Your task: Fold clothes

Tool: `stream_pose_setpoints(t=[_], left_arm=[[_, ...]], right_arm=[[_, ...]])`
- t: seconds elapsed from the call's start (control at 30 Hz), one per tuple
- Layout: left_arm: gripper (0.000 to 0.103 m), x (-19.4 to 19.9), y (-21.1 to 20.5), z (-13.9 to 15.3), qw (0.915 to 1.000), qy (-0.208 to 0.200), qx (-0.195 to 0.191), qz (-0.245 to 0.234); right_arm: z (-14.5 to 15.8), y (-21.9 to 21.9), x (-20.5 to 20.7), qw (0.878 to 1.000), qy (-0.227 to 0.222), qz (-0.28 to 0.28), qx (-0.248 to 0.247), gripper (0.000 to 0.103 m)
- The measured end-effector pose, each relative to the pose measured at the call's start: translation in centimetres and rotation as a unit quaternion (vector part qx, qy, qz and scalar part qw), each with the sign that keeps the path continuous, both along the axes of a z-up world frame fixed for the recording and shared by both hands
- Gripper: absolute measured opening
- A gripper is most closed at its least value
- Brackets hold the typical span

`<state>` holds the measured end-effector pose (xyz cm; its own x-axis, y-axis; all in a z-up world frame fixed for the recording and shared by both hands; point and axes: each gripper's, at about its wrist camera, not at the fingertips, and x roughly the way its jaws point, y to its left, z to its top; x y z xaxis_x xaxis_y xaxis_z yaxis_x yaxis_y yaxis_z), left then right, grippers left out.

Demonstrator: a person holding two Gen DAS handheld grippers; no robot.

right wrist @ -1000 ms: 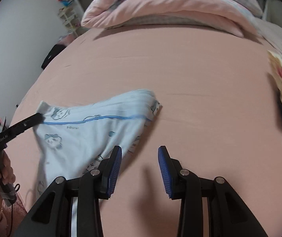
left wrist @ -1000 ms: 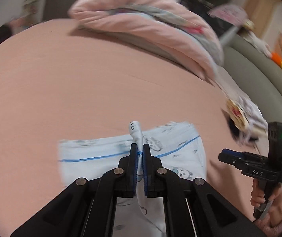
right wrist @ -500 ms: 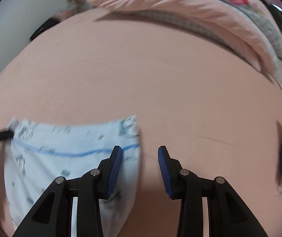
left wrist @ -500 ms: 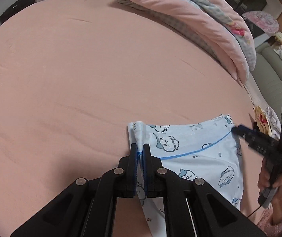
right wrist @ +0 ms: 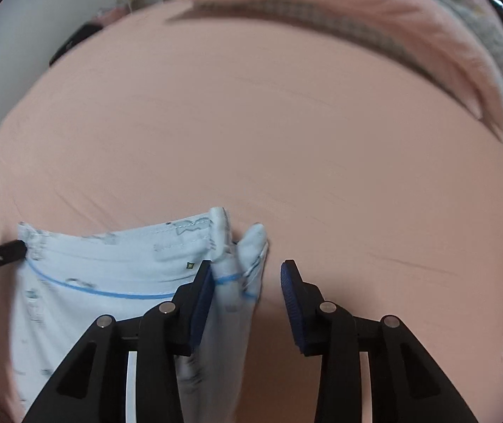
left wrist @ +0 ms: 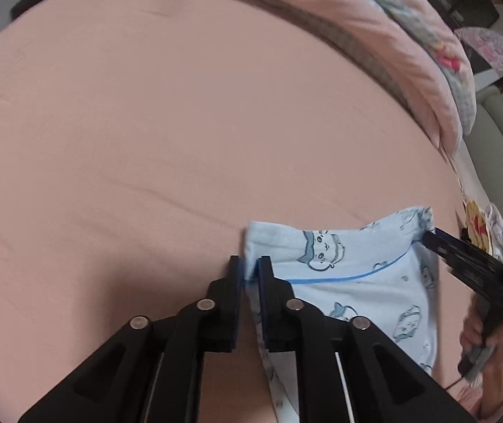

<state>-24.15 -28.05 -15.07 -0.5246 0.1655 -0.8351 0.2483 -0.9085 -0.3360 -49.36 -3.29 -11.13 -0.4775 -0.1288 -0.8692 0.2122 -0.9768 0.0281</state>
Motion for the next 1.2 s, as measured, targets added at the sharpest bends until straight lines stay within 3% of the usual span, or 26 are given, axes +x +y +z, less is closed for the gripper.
stream_pose_setpoints(t=[0.07, 0.13, 0.2, 0.27, 0.37, 0.43, 0.6, 0.7, 0.77, 0.87, 0.93, 1.1, 1.2], left_arm=[[0.009, 1.9, -0.6, 1.2, 0.9990, 0.025, -0.028, 0.022], [0.009, 4.2, -1.0, 1.0, 0.9995, 0.020, 0.008, 0.025], [0.009, 6.6, 0.4, 0.6, 0.9994, 0.003, 0.034, 0.003], [0.009, 8.9, 2.1, 0.3, 0.9985, -0.015, 0.048, -0.019], [0.009, 12.2, 5.7, 0.0, 0.9968, -0.034, 0.037, -0.063], [0.009, 13.8, 7.0, -0.4, 0.9963, -0.041, 0.032, -0.069], [0.009, 17.1, 7.2, -1.7, 0.9908, -0.043, 0.117, -0.052], [0.009, 18.0, 7.7, -1.4, 0.9851, -0.024, 0.157, -0.067], [0.009, 18.0, 9.0, -1.1, 0.9845, -0.014, 0.155, -0.080], [0.009, 18.1, 9.7, -1.0, 0.9837, -0.008, 0.151, -0.097], [0.009, 17.8, 10.0, -1.1, 0.9820, -0.007, 0.151, -0.113], [0.009, 17.5, 11.3, -2.3, 0.9805, -0.026, 0.115, -0.157], [0.009, 16.9, 12.5, -1.3, 0.9809, 0.011, 0.091, -0.172]], right_arm=[[2.0, 0.1, 2.7, 0.999, 0.026, 0.006, -0.030, 0.040], [2.6, 1.1, 5.4, 0.997, 0.005, 0.006, -0.079, 0.040], [1.8, 1.6, 8.3, 0.990, -0.046, 0.009, -0.133, 0.040], [1.2, 0.6, 12.4, 0.989, -0.068, 0.015, -0.131, 0.040], [1.4, -1.5, 17.9, 0.988, -0.071, 0.050, -0.129, 0.040], [1.8, -3.5, 19.5, 0.985, -0.073, 0.078, -0.134, 0.040], [1.2, -9.8, 24.2, 0.975, -0.081, 0.159, -0.130, 0.040], [-1.0, -11.3, 24.9, 0.973, -0.108, 0.169, -0.114, 0.041], [-2.1, -11.2, 25.0, 0.977, -0.102, 0.154, -0.104, 0.039], [-2.0, -9.0, 23.9, 0.978, -0.111, 0.093, -0.151, 0.037], [-1.5, -7.9, 23.8, 0.980, -0.105, 0.072, -0.151, 0.037], [-1.6, -6.4, 23.6, 0.991, -0.092, 0.043, -0.089, 0.037], [-1.6, -6.1, 23.9, 0.991, -0.089, 0.041, -0.088, 0.040]])
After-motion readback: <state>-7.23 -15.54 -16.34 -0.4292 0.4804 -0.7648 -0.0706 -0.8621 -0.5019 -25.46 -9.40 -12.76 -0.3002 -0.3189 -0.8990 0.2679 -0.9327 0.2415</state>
